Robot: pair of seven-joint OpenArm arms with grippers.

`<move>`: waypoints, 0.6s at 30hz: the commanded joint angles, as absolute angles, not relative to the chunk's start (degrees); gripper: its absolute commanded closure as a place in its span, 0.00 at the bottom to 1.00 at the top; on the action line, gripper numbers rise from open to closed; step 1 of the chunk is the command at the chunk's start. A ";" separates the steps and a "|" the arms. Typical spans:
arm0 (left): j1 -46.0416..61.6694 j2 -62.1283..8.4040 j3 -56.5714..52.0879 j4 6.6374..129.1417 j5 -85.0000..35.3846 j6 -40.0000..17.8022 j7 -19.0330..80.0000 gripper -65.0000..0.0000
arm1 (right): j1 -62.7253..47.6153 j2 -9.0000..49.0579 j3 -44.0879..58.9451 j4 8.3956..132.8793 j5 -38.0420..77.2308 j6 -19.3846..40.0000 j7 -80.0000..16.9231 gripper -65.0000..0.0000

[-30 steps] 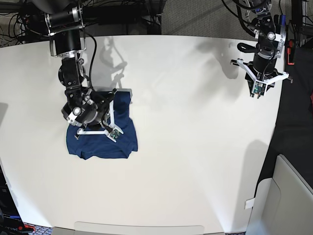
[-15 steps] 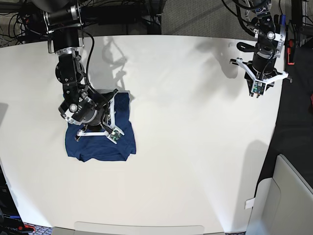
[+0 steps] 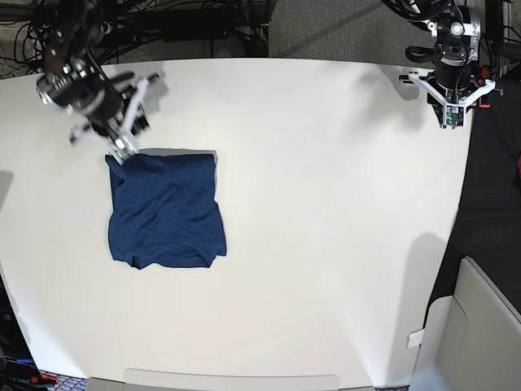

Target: Fold the T-shirt properly

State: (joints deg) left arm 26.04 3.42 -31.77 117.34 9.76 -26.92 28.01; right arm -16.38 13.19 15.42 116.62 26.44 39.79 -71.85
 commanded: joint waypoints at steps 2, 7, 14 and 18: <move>26.51 5.05 -33.89 118.46 9.54 -26.51 27.30 0.89 | -19.47 15.16 19.12 117.67 34.33 40.00 -70.37 0.87; 29.93 7.60 -36.35 118.46 9.54 -26.51 27.38 0.89 | -28.88 18.24 25.71 117.58 49.63 40.00 -70.37 0.87; 37.93 7.69 -36.18 118.37 9.45 -26.51 27.47 0.95 | -44.79 18.07 33.36 116.35 53.41 40.00 -70.37 0.87; 41.19 7.87 -35.21 117.58 9.45 -26.51 27.47 1.00 | -49.71 17.27 33.27 112.48 49.36 40.00 -70.29 0.87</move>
State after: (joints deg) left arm 40.58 7.97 -35.20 116.95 9.72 -26.92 28.42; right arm -49.19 16.75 32.86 111.74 48.51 39.81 -70.59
